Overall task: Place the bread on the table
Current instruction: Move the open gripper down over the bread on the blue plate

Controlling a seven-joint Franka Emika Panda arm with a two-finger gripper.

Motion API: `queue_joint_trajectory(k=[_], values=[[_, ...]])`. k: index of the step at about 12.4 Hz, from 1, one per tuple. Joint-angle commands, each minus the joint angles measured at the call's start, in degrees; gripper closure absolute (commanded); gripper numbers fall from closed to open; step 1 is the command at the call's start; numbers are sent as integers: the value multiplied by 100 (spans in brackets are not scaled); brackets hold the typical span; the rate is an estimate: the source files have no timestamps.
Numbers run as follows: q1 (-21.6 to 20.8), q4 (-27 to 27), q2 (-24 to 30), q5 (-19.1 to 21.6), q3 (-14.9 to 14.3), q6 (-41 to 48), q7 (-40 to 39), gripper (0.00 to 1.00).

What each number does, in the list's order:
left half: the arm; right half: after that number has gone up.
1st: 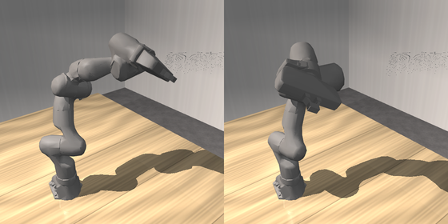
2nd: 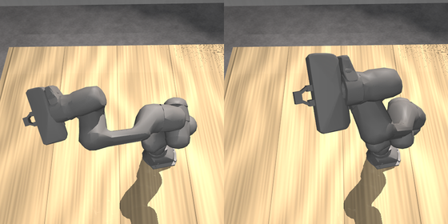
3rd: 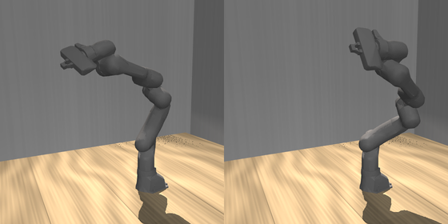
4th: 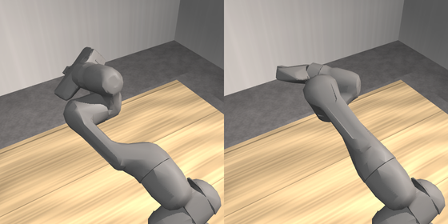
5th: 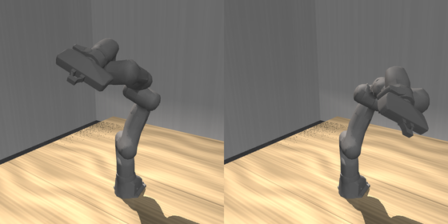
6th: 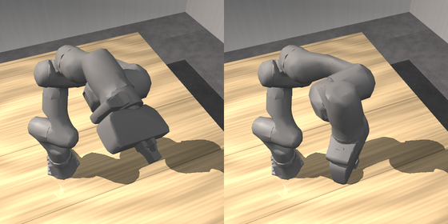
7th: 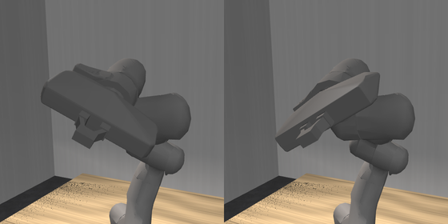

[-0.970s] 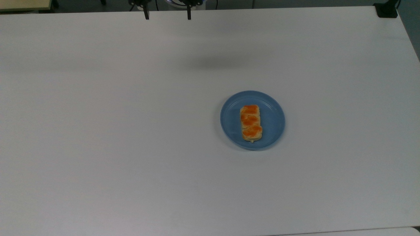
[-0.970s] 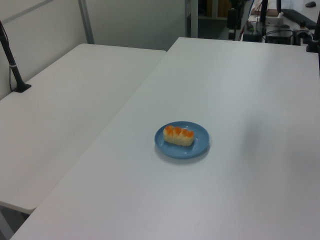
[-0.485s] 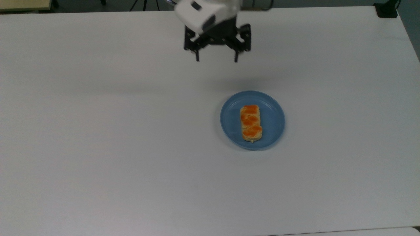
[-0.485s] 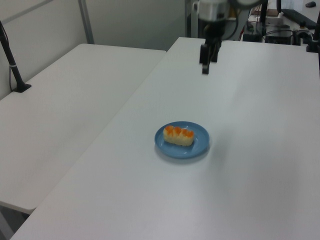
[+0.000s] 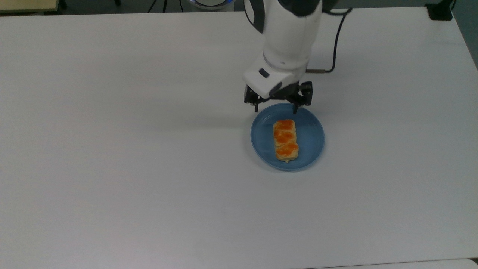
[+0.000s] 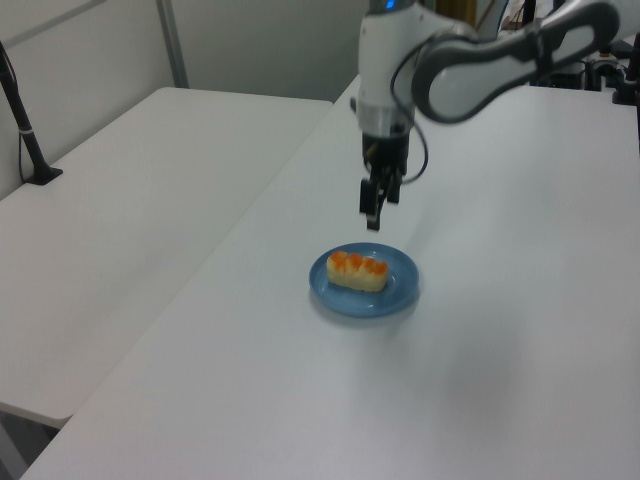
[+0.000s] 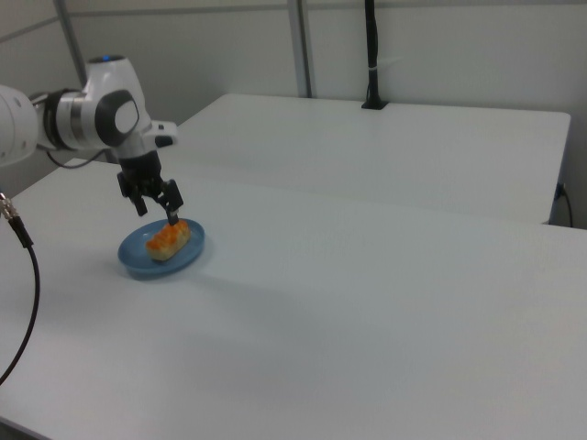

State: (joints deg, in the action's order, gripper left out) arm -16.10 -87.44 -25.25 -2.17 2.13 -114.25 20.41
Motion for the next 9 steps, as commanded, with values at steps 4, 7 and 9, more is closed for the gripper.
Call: queue_joint_trajectory(k=[4,7,9], values=[[-218,87,-648,-328,-46,-686,762,0],[-271,78,-762,-328,-46,-1003,788,0],[-306,87,-868,-363,-54,-1204,1051,0]])
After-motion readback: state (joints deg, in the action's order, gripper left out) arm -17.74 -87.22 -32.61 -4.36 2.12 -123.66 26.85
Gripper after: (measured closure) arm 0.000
